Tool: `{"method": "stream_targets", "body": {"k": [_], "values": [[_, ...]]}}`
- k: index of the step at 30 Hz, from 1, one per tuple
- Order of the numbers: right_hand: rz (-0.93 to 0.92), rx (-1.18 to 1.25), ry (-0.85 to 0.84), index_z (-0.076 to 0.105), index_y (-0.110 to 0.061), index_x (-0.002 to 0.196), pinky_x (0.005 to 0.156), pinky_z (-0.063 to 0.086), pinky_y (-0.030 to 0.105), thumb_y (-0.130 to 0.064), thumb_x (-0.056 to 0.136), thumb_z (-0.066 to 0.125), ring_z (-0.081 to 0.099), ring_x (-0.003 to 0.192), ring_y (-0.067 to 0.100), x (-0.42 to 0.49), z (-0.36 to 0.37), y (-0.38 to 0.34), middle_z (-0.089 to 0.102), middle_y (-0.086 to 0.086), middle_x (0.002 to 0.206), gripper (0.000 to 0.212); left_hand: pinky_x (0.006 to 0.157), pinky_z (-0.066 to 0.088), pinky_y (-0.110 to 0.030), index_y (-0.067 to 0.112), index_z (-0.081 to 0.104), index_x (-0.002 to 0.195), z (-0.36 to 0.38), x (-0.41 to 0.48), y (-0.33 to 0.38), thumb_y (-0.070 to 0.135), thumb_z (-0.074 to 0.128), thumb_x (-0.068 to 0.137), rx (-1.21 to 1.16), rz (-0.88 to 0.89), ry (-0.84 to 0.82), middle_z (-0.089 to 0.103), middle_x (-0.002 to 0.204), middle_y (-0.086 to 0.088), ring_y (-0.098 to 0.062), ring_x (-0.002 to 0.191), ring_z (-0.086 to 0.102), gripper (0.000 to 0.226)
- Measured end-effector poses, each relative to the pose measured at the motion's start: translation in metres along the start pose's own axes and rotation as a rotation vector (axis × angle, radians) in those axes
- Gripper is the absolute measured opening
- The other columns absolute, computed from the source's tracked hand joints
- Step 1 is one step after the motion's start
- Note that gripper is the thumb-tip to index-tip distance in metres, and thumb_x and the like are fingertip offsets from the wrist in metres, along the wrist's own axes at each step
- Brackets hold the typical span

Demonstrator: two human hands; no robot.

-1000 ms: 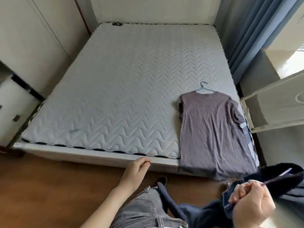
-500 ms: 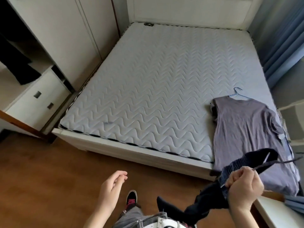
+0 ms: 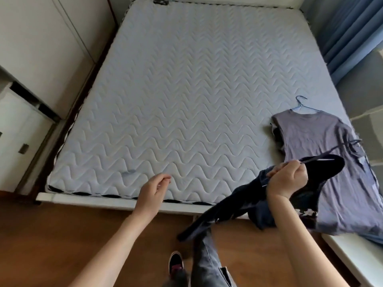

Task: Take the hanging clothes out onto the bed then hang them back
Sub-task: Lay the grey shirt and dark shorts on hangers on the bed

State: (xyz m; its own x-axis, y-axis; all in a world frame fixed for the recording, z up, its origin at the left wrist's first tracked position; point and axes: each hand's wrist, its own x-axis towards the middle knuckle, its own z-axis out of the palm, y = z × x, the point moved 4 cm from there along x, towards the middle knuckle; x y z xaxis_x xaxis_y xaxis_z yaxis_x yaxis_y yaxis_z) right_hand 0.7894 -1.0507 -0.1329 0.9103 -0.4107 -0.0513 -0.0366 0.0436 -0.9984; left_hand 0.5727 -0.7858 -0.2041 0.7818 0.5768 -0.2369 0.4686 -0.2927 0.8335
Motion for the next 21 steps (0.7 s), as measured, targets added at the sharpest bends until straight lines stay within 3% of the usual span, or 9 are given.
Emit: {"method": "stream_targets", "body": {"k": [3,8,13,16,21], "values": [[0.026,0.018,-0.043,0.042,-0.014,0.063,0.037,0.038,0.025,-0.011,0.091,0.037,0.043,0.035,0.017,0.030,0.071,0.038,0.046,-0.007,0.041,0.028,0.088,0.049,-0.027,0.018,0.066,0.112,0.023,0.078,-0.023,0.032,0.044,0.094,0.052,0.014,0.010,0.069,0.109,0.005,-0.010,0.101,0.063,0.032],[0.147,0.097,-0.183,0.048,-0.008,0.075,0.045,0.050,0.029,-0.005,0.097,0.034,0.054,0.041,0.019,0.089,0.183,0.129,0.052,0.002,0.050,0.026,0.098,0.041,-0.030,0.009,0.062,0.123,0.076,0.218,-0.085,0.020,0.044,0.097,0.196,0.012,0.047,0.064,0.121,-0.007,-0.024,0.116,0.057,0.034],[0.264,0.069,-0.288,0.051,-0.004,0.084,0.048,0.054,0.033,-0.004,0.100,0.033,0.059,0.044,0.022,0.134,0.261,0.230,0.055,0.009,0.057,0.024,0.102,0.040,-0.045,-0.003,0.063,0.123,0.118,0.359,-0.158,0.028,0.037,0.086,0.459,0.176,0.144,0.061,0.127,-0.023,-0.039,0.118,0.056,0.054],[0.305,-0.008,-0.326,0.051,-0.004,0.084,0.052,0.055,0.035,-0.004,0.099,0.033,0.061,0.044,0.021,0.153,0.293,0.285,0.058,0.005,0.053,0.024,0.103,0.035,-0.051,0.002,0.059,0.129,0.137,0.425,-0.204,0.030,0.034,0.086,0.694,0.184,0.097,0.057,0.136,-0.020,-0.039,0.123,0.053,0.057],[0.323,-0.103,-0.368,0.052,-0.003,0.084,0.059,0.058,0.044,-0.004,0.099,0.033,0.064,0.047,0.023,0.185,0.343,0.345,0.060,0.008,0.056,0.023,0.108,0.030,-0.049,0.011,0.050,0.139,0.147,0.445,-0.252,0.034,0.033,0.092,0.777,0.238,0.178,0.053,0.142,-0.012,-0.037,0.129,0.046,0.056]]}}
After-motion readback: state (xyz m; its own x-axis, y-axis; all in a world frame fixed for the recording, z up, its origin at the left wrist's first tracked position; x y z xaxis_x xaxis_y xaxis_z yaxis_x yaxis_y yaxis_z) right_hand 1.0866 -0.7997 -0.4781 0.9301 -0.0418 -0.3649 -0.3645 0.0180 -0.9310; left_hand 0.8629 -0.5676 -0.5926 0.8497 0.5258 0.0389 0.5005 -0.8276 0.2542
